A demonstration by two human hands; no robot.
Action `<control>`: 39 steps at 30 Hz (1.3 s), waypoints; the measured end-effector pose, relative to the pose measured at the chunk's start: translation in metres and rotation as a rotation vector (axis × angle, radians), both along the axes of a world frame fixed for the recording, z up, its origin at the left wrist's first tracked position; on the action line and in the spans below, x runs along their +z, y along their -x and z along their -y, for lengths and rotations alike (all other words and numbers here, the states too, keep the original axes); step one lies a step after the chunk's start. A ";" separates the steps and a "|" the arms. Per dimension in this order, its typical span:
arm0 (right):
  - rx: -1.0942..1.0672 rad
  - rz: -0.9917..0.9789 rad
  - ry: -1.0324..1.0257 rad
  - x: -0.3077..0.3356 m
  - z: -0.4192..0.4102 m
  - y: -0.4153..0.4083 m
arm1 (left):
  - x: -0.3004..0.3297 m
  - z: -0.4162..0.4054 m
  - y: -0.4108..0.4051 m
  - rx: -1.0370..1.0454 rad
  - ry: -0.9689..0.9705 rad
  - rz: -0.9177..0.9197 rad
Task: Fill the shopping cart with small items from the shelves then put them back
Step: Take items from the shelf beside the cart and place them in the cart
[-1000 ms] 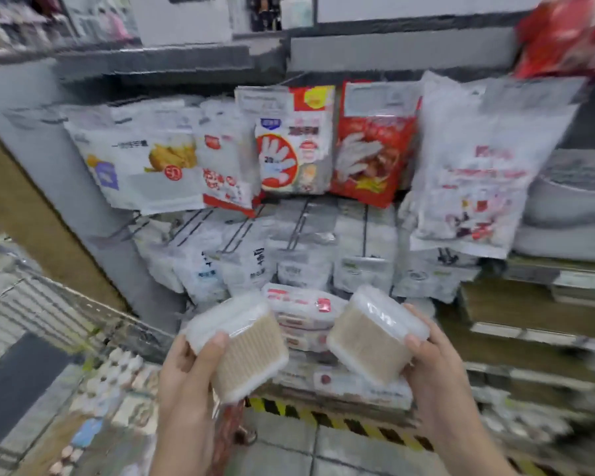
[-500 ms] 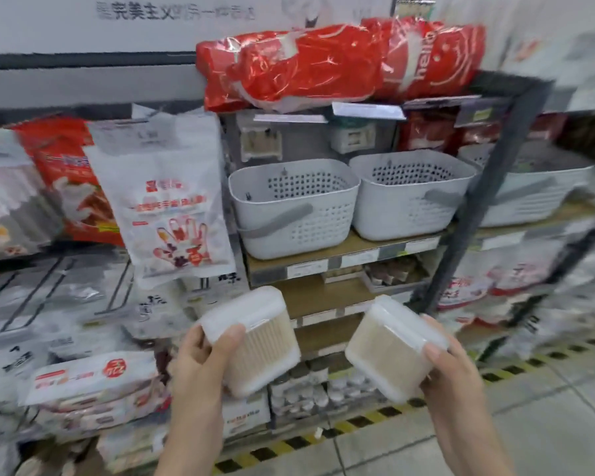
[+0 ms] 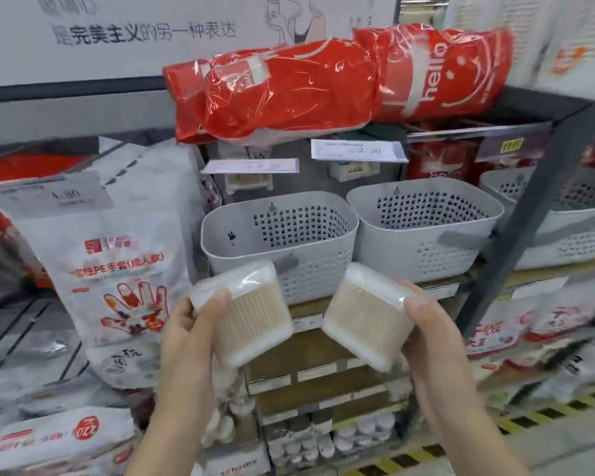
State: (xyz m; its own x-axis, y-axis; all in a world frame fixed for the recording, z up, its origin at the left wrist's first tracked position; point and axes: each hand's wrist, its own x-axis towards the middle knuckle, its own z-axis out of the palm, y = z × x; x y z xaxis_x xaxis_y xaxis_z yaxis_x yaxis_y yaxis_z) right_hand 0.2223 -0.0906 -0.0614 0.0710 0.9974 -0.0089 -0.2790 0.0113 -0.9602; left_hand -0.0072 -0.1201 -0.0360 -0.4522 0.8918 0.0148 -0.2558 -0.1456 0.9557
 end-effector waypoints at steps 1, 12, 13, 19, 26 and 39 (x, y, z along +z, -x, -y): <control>-0.005 0.011 -0.009 0.004 -0.011 0.005 | 0.003 -0.012 0.003 0.008 0.008 -0.006; -0.004 0.014 -0.031 0.060 -0.119 0.028 | 0.036 -0.137 0.020 0.032 0.066 -0.244; 0.007 0.034 -0.038 0.063 -0.127 0.030 | 0.037 -0.144 0.022 0.018 0.078 -0.288; 0.054 0.468 -0.113 0.068 -0.182 0.039 | 0.038 -0.183 0.033 -0.014 0.245 -0.586; 0.222 1.168 -0.176 0.065 -0.213 0.067 | 0.026 -0.215 0.030 -0.258 0.479 -0.998; 0.586 1.505 0.180 0.033 -0.258 0.094 | -0.004 -0.256 0.020 -0.577 0.857 -1.095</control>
